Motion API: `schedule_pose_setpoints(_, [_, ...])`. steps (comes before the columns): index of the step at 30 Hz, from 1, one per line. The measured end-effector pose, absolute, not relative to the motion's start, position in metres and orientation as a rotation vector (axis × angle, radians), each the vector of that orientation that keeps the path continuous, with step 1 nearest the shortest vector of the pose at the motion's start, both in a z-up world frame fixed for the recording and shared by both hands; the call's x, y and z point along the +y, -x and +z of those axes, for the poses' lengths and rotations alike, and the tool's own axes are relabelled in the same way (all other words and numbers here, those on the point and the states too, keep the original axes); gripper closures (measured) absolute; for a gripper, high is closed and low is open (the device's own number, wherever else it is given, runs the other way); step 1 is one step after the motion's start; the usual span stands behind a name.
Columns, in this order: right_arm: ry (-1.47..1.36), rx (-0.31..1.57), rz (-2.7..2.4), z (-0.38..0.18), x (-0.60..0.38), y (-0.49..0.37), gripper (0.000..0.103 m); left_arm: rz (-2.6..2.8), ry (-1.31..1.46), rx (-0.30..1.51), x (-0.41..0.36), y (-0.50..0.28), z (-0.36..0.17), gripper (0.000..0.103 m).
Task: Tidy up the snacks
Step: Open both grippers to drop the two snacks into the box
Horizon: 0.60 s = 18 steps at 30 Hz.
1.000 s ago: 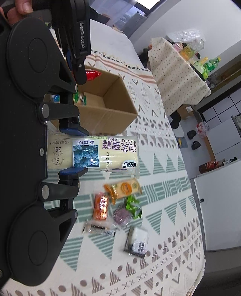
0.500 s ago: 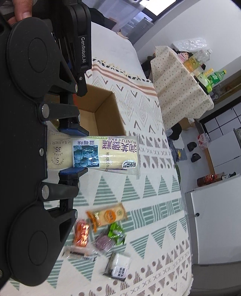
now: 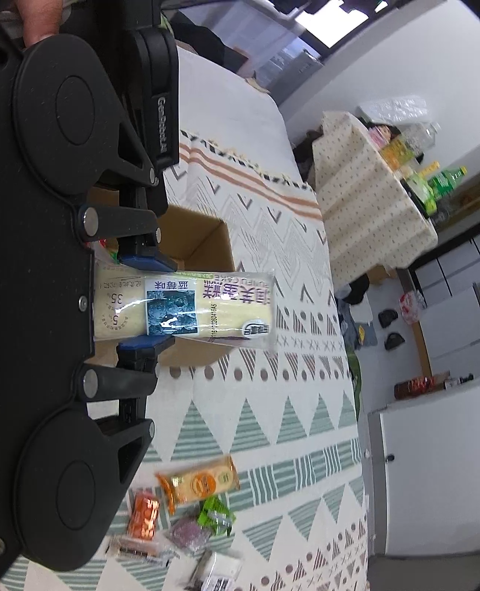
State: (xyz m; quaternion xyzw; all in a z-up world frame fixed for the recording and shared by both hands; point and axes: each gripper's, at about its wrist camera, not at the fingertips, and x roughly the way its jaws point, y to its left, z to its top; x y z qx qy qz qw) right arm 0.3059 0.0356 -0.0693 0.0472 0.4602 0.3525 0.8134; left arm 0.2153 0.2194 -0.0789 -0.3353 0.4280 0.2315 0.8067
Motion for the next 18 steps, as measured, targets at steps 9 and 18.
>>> schedule_pose_setpoints(9, [-0.131, 0.973, 0.714, -0.068, 0.021, -0.302, 0.036, 0.513, 0.722, 0.932, 0.218, -0.208, -0.077, 0.035])
schedule_pose_setpoints(18, [-0.158, 0.981, 0.660, -0.074, -0.015, -0.295, 0.027, 0.484, 0.696, 0.944, 0.195, -0.207, -0.072, 0.021])
